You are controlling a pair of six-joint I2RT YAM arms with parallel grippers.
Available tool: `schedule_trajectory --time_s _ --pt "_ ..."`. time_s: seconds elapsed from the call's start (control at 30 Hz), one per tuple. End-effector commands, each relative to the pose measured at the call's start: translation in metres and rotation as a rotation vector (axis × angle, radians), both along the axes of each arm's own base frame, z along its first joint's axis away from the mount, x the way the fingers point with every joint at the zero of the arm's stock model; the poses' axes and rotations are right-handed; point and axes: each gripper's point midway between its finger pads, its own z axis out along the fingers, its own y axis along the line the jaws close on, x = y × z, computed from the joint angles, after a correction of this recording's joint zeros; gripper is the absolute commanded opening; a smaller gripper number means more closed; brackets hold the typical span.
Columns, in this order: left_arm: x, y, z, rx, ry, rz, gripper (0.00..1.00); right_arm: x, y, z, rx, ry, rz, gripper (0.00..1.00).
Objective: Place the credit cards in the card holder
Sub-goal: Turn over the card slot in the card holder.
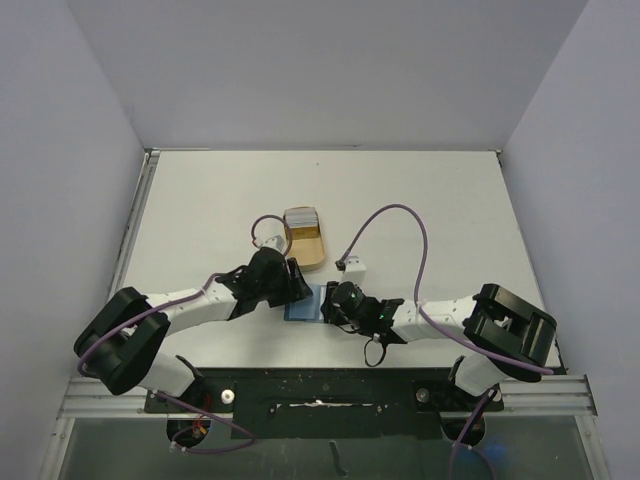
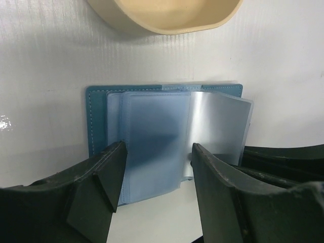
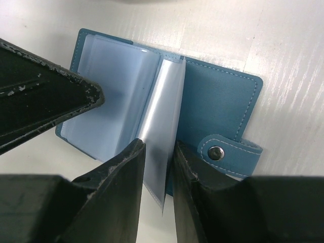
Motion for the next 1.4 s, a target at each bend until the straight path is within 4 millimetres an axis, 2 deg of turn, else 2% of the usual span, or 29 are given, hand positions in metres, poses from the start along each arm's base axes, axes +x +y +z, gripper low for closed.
schedule_trajectory --time_s 0.0,0.27,0.67,1.37 --pt "0.006 -0.013 0.010 -0.046 -0.034 -0.008 0.54 -0.004 0.006 0.000 -0.015 0.000 0.017 0.28" --pt "-0.001 -0.023 0.014 -0.138 -0.013 -0.015 0.54 -0.006 0.004 -0.002 -0.016 -0.003 0.009 0.28" --pt "-0.001 -0.040 0.037 -0.279 -0.034 -0.028 0.53 -0.006 0.004 0.000 0.000 -0.010 0.010 0.28" --pt "0.000 -0.050 0.071 -0.428 -0.074 -0.022 0.54 -0.008 0.003 0.005 0.027 -0.025 0.019 0.32"
